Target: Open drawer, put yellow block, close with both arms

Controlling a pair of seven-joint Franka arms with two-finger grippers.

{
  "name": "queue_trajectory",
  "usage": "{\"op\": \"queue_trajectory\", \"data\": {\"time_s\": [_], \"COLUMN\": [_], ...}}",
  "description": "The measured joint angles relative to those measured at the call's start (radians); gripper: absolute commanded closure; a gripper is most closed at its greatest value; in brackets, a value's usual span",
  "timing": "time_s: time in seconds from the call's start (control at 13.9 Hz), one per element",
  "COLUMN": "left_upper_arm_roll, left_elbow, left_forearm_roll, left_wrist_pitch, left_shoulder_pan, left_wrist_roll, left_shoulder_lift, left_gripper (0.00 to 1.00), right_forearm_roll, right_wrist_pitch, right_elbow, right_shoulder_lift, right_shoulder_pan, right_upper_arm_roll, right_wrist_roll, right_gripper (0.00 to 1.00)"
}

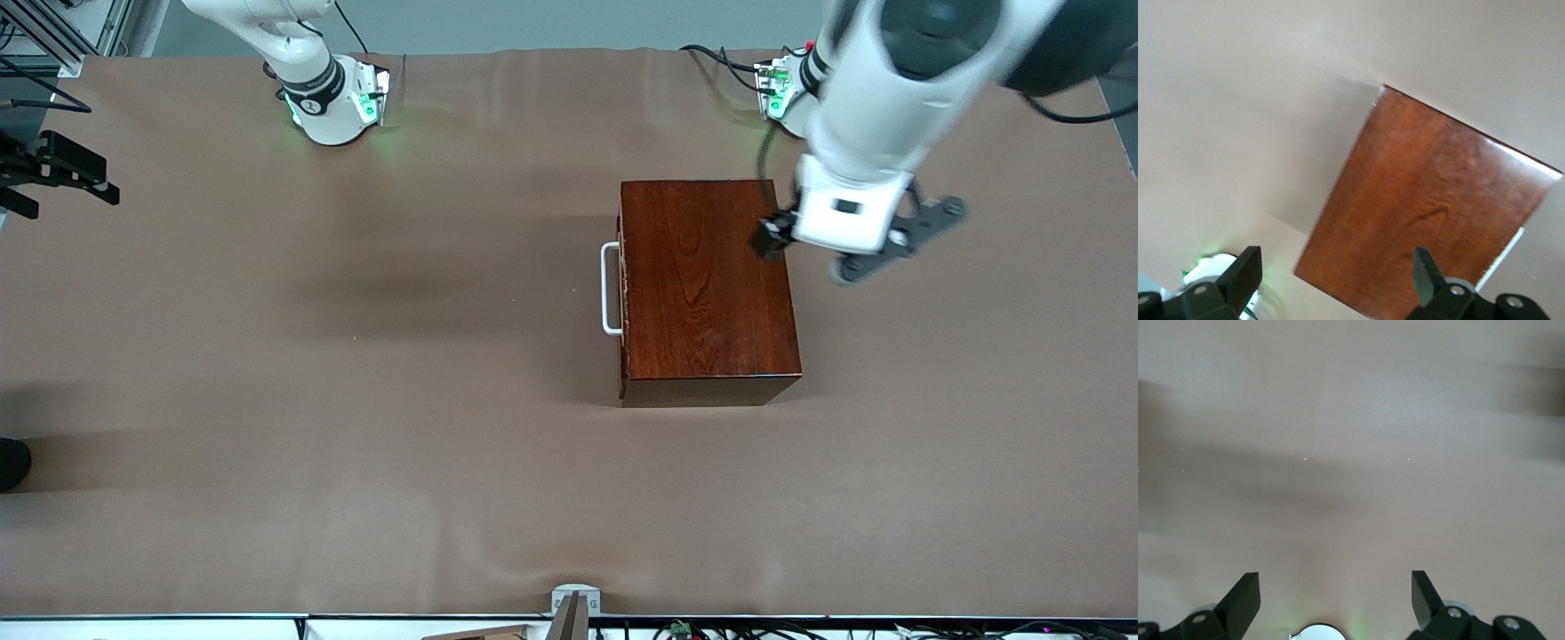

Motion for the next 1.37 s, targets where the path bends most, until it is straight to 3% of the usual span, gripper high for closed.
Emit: {"op": "queue_trajectory", "data": {"time_s": [0.43,0.86,1.22,1.37], "left_upper_arm_roll": [0.004,-0.004,-0.209,-0.328], "left_elbow": [-0.057,-0.068,-0.261,-0.362], "left_forearm_roll": [0.002,0.069,0.069,0.069], "left_wrist_pitch": [-0.046,-0.03,0.147,0.206], "left_shoulder_pan": [0.19,0.238,0.442,0.562], "left_wrist_roll": [0.576,0.667,0.667,0.667], "left_shoulder_lift": [-0.125,-0.171,-0.274,-0.34], "left_gripper": [0.0,0.0,0.0,0.0], "right_forearm_roll": [0.0,-0.001,-0.001,-0.001], "right_wrist_pitch": [-0.009,-0.018,-0.018,-0.019], "right_elbow": [0.0,0.0,0.0,0.0], "right_shoulder_lift": [0.0,0.0,0.0,0.0], "right_shoulder_pan": [0.0,0.0,0.002,0.002], "right_upper_arm_roll": [-0.001,-0.001,0.0,0.0], "right_wrist_roll": [0.0,0.0,0.0,0.0], "right_gripper": [0.0,0.0,0.0,0.0]}}
